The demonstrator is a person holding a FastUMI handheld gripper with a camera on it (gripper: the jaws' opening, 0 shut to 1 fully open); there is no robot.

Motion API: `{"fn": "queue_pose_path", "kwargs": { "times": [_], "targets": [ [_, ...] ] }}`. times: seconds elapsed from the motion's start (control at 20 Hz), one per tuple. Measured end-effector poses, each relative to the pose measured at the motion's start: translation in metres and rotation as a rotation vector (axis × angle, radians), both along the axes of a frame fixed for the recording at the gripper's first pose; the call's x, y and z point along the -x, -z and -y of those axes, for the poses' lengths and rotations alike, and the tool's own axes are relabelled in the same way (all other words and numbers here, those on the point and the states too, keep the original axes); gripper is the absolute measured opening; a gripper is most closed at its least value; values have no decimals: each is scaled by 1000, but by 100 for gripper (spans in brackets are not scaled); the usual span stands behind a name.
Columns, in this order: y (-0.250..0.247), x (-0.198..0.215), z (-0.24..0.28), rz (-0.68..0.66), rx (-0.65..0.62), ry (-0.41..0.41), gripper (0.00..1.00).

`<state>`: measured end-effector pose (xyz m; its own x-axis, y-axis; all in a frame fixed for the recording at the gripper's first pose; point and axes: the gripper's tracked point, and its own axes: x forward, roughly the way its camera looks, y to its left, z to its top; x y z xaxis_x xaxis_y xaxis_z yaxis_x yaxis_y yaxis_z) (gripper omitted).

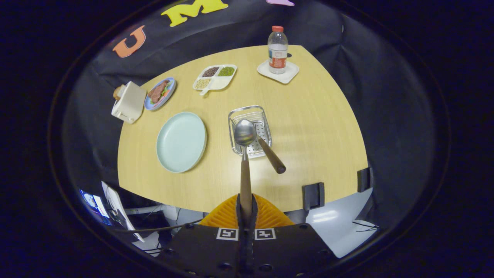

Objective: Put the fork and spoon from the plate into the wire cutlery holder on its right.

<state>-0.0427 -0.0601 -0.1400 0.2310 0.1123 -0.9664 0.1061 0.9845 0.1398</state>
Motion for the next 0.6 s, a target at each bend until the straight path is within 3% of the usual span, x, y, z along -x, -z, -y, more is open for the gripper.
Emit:
{"fn": "queue_pose_path", "kwargs": {
  "times": [0.4, 0.5, 0.6],
  "targets": [
    [-1, -11, -1, 4, -4, 23, 4],
    [-7, -17, -4, 24, -19, 39, 10],
    [-15, -21, -5, 47, -37, 52, 10]
  ]
}}
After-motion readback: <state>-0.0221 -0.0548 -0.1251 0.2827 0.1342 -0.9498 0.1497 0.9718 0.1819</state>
